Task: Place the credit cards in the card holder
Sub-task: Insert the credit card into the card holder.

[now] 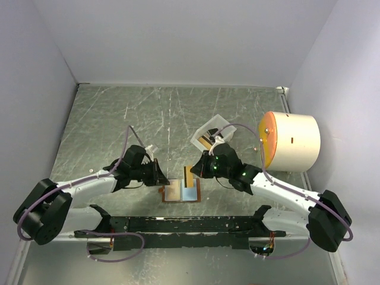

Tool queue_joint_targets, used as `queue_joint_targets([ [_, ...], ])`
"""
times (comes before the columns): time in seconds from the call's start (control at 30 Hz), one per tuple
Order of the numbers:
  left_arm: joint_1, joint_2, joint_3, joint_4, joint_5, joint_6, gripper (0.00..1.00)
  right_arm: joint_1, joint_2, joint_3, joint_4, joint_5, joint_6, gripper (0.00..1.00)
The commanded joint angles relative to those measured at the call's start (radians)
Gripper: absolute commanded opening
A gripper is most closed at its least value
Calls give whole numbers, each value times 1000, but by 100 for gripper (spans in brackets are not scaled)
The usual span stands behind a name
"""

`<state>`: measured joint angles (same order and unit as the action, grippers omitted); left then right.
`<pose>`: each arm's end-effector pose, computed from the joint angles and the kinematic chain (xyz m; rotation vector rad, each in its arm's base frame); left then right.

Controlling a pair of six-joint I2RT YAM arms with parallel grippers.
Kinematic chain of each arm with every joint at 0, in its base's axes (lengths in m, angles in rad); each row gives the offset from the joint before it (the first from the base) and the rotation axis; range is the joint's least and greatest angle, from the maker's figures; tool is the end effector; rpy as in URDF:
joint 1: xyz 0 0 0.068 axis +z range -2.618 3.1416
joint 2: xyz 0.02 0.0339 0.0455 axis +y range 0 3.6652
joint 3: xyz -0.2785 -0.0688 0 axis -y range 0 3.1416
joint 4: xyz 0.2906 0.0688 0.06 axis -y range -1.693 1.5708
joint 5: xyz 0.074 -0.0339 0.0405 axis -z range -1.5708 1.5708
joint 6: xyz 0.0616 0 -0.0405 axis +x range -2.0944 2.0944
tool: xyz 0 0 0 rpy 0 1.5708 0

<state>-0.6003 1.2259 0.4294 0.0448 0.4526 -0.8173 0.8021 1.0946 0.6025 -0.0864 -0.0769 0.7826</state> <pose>0.2047 -0.1727 0.1214 -0.0228 2.5657 -1.1676 0.1983 0.2119 0.2026 -0.0710 2.3206 0.9573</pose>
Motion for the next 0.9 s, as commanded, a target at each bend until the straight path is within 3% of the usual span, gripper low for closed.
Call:
queue_joint_targets([
  [0.0,-42,9,-9,41,-46,-15,7,13,-12,-80,184,-14,136,0],
  [0.27,-72,-36,-35,-46,-144,-5,8,36,30,-148,266,17,188,0],
  [0.63,-77,-8,-125,85,-111,-47,7,40,78,-211,392,64,219,0],
  [0.87,-79,8,-132,67,-127,-39,7,39,96,-216,390,109,200,0],
])
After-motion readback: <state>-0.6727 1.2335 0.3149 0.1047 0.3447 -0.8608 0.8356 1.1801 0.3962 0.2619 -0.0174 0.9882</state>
